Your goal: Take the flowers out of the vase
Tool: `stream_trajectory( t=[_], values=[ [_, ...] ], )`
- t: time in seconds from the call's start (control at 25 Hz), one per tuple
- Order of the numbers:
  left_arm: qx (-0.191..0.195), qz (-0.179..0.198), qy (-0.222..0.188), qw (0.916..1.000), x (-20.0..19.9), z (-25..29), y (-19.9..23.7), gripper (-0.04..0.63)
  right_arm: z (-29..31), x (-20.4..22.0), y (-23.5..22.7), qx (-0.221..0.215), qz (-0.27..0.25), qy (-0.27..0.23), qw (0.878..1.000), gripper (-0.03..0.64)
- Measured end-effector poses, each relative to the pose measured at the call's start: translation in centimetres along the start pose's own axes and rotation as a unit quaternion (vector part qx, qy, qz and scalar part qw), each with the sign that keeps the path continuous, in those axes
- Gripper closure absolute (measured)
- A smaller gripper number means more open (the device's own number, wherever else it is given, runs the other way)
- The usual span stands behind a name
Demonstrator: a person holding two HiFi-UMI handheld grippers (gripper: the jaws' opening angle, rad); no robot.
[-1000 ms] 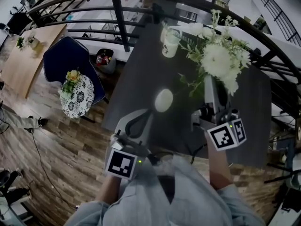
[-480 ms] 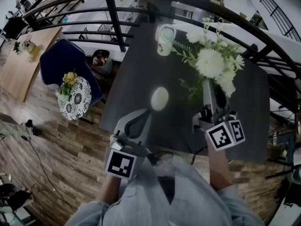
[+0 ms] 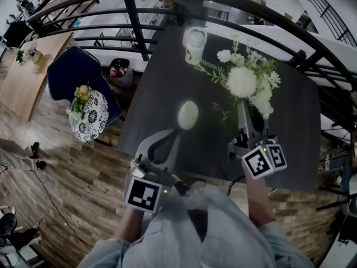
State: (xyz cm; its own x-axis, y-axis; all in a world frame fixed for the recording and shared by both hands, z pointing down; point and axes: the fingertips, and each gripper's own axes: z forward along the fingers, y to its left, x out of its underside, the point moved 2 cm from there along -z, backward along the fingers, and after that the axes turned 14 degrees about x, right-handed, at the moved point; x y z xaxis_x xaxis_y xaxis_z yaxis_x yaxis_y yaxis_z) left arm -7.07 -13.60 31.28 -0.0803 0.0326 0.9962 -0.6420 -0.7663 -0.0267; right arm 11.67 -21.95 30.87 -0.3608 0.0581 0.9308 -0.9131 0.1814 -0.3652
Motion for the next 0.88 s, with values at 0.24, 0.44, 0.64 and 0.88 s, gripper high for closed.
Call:
stream_trajectory(
  t=[0.24, 0.44, 0.64, 0.88],
  values=[
    [-0.001, -0.001, 0.005, 1.0000, 0.1, 0.0, -0.1, 0.597, -0.4, 1.9, -1.1, 0.014, 0.002, 0.025, 1.000, 0.554],
    [-0.004, -0.001, 0.005, 1.0000, 0.0, 0.2, 0.0, 0.597, -0.4, 3.6, -2.1, 0.027, 0.004, 0.050, 0.998, 0.554],
    [-0.005, 0.000, 0.007, 1.0000, 0.2, 0.4, -0.2, 0.597, -0.6, 5.5, -3.5, 0.042, 0.007, 0.076, 0.996, 0.554],
    [-0.006, -0.002, 0.013, 0.9999, 0.5, 0.3, -0.3, 0.597, -0.9, 8.3, -5.0, 0.062, 0.013, 0.112, 0.992, 0.554]
  ],
)
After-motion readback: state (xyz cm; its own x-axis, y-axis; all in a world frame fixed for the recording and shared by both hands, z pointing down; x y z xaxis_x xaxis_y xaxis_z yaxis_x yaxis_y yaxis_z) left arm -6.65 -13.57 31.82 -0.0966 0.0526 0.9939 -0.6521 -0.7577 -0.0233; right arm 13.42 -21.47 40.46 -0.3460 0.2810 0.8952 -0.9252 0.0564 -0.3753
